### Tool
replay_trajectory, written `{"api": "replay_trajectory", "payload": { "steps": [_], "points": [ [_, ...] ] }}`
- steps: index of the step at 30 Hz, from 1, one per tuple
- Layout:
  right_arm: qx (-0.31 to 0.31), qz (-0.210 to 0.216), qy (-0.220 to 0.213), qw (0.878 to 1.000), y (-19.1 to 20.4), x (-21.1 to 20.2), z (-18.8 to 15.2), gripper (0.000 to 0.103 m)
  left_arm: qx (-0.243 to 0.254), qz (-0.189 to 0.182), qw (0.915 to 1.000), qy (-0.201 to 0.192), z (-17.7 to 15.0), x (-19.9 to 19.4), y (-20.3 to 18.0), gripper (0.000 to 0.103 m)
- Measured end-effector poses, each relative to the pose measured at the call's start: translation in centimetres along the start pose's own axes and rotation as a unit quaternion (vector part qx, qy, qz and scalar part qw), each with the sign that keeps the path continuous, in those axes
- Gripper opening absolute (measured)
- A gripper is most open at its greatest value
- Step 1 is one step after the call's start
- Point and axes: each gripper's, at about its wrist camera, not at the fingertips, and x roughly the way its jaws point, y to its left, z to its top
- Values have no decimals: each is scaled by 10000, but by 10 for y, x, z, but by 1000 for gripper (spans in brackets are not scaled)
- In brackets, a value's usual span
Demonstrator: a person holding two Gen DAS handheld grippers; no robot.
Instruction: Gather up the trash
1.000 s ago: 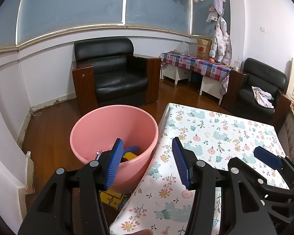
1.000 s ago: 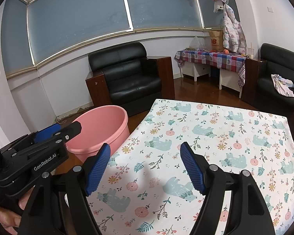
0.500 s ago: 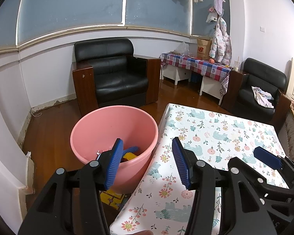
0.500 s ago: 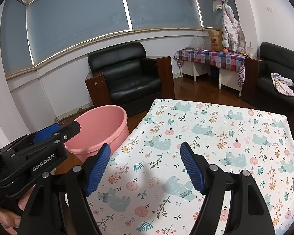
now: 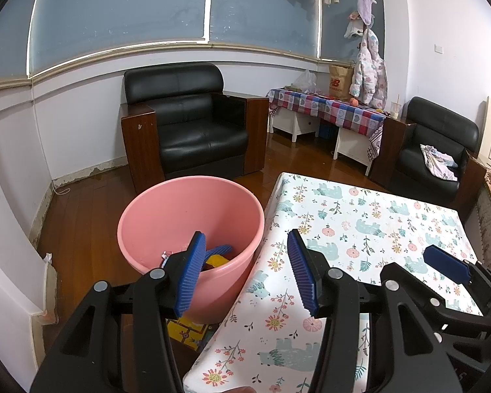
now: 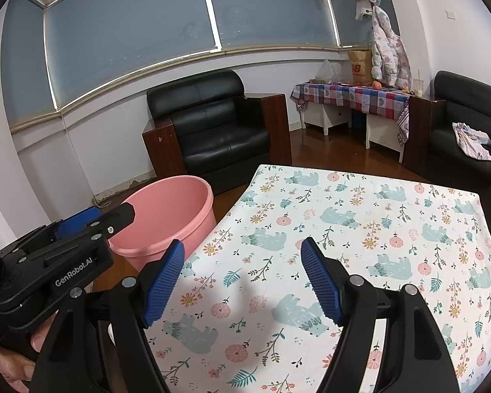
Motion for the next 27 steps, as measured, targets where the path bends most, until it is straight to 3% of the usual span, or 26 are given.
{"api": "replay_trajectory", "payload": {
  "steps": [27],
  "points": [
    [8,27,52,10000,4,2,-1,72,-4,18,10000,-19,-2,-2,-1,52]
  ]
}}
